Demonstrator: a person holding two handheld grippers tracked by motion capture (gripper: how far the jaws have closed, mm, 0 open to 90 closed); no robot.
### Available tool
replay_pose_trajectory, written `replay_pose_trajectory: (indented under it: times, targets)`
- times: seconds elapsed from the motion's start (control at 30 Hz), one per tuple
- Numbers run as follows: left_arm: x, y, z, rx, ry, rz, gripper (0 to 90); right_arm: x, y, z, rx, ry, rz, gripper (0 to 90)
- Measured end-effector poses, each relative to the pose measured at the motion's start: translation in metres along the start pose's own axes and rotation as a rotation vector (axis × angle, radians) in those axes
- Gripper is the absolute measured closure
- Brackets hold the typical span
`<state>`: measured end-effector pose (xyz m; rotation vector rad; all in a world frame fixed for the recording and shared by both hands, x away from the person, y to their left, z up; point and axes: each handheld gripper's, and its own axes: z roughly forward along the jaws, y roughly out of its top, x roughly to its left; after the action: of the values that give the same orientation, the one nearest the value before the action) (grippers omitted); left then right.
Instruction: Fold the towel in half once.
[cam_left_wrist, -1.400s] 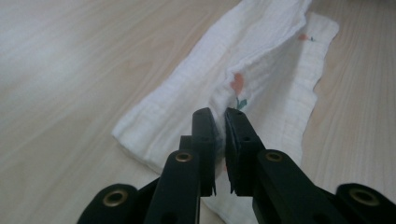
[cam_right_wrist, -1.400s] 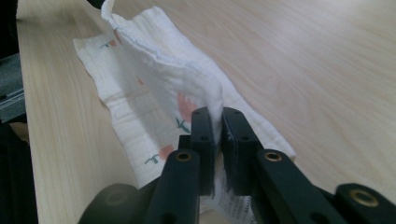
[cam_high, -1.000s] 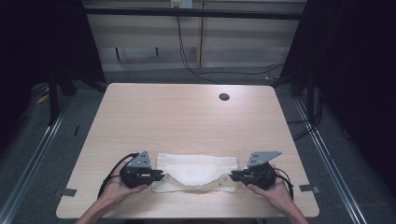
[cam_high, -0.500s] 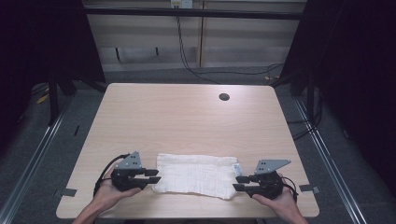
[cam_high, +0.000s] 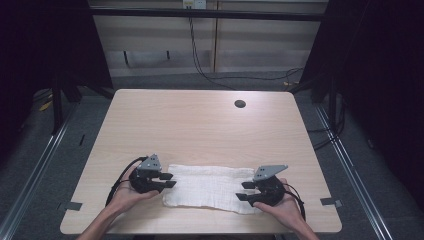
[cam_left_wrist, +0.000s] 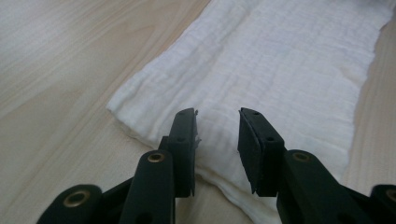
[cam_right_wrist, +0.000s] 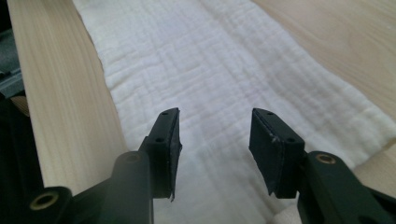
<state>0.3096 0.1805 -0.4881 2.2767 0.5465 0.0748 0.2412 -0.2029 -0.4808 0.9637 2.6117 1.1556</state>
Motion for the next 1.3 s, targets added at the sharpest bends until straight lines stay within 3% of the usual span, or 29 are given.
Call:
replay_pose_trajectory:
  times: [0.1, 0.23, 0.33, 0.4, 0.47, 0.67, 0.87, 0.97, 1.0, 1.07, 1.13, 1.17, 1.23, 1.3]
  targets:
    - [-0.001, -0.002, 0.005, 0.023, 0.013, 0.008, 66.2, -0.001, -0.001, 0.005, 0.012, 0.006, 0.003, 51.9]
    - [-0.003, -0.002, 0.008, 0.025, 0.019, 0.018, 64.8, -0.004, -0.003, 0.008, 0.040, -0.030, -0.016, 50.4]
    - [-0.007, -0.002, 0.007, 0.042, 0.037, 0.050, 69.7, -0.004, -0.006, 0.013, 0.055, -0.049, -0.032, 51.6]
    - [-0.009, -0.003, 0.007, 0.033, 0.030, 0.043, 76.4, -0.003, -0.005, 0.012, 0.066, -0.087, -0.027, 59.4]
    - [-0.010, -0.004, 0.008, 0.031, 0.006, 0.007, 78.8, -0.003, -0.005, 0.013, 0.065, -0.090, -0.022, 62.2]
    - [-0.016, -0.001, 0.011, 0.031, 0.004, 0.009, 84.3, -0.011, -0.008, 0.005, 0.087, -0.082, -0.011, 81.3]
    - [-0.023, 0.001, 0.016, 0.027, -0.054, 0.003, 85.9, -0.016, -0.014, -0.004, 0.106, -0.065, 0.031, 85.2]
    - [-0.026, 0.002, 0.016, 0.031, -0.069, -0.002, 85.8, -0.016, -0.019, -0.008, 0.100, -0.052, 0.018, 82.1]
    - [-0.026, 0.004, 0.014, 0.056, -0.081, -0.006, 84.2, -0.016, -0.020, -0.008, 0.084, -0.043, 0.025, 75.5]
    - [-0.027, 0.004, 0.010, 0.030, -0.057, -0.004, 72.0, -0.016, -0.021, -0.011, 0.073, -0.037, 0.036, 67.8]
    - [-0.026, 0.005, 0.004, 0.001, -0.065, -0.007, 68.8, -0.014, -0.018, -0.015, 0.040, -0.041, 0.040, 59.6]
    - [-0.025, 0.005, 0.002, -0.013, -0.061, -0.009, 65.9, -0.014, -0.016, -0.019, 0.005, -0.028, 0.048, 59.2]
    - [-0.021, 0.007, -0.003, -0.029, -0.041, -0.028, 59.0, -0.008, -0.012, -0.024, -0.033, -0.044, 0.039, 57.9]
    - [-0.015, 0.008, -0.007, -0.048, 0.002, -0.050, 51.8, -0.003, -0.009, -0.025, -0.056, -0.037, 0.030, 56.3]
